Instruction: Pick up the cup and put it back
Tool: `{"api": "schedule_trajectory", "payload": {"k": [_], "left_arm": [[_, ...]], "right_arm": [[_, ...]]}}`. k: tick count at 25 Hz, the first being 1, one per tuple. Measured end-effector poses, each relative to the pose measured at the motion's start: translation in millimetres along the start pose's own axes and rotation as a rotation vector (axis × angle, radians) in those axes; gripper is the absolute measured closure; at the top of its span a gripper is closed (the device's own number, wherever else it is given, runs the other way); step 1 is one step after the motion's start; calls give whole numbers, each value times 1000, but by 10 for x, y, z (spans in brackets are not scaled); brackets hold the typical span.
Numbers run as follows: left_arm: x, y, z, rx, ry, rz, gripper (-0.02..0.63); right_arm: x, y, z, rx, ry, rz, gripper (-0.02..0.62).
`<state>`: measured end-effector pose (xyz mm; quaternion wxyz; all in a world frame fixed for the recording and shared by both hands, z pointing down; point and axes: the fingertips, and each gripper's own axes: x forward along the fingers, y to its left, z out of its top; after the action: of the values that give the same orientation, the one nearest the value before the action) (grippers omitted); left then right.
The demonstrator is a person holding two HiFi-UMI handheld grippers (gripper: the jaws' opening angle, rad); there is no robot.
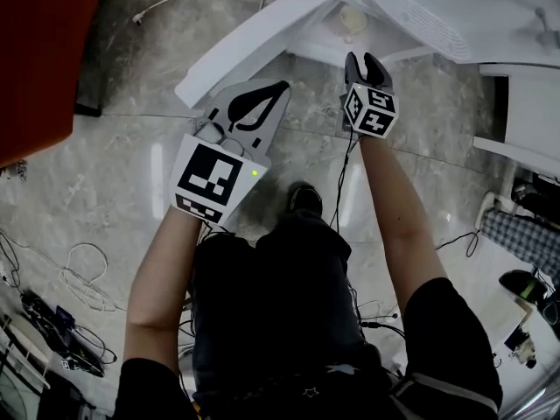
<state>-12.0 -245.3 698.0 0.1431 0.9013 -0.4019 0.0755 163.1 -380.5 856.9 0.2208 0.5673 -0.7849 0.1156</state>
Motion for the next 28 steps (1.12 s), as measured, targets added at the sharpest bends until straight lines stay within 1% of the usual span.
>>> {"api": "schedule_trajectory", "payload": {"k": [3,7,10,13,16,18,21,22,25,28], "left_arm": [[-409,-39,342,-38,19,23,597],[-928,4,802,-88,43,85,597],[-1324,-34,1185,-118,47,126,597],[-1675,-160,1581,-130,41,140,597],[-1993,-320,1933,-124,33,127,597],[-2189,-408,2141,-114,29,108,597],[-2477,-579,2397,-104,37,68,597],[-2577,-651,2470,-102,41,54,597],[-2832,-853,2693,-92,50,23,597],[-2955,-1066,2871,-95,57,-9,597]], "right_arm": [[-458,379,472,-12,-20,60,444],[-1139,759,1092,-31,-47,125,453],[-1709,916,1511,-51,-64,158,462],[-2224,979,1887,-66,-75,164,491],[-2663,998,2256,-40,-100,118,522],[-2932,1008,2517,0,-130,63,539],[-3412,1025,2868,54,-167,-28,585],[-3601,1038,2962,75,-178,-52,588],[-4179,1070,3158,142,-203,-103,588],[-4699,1029,3164,219,-196,-158,589]]}}
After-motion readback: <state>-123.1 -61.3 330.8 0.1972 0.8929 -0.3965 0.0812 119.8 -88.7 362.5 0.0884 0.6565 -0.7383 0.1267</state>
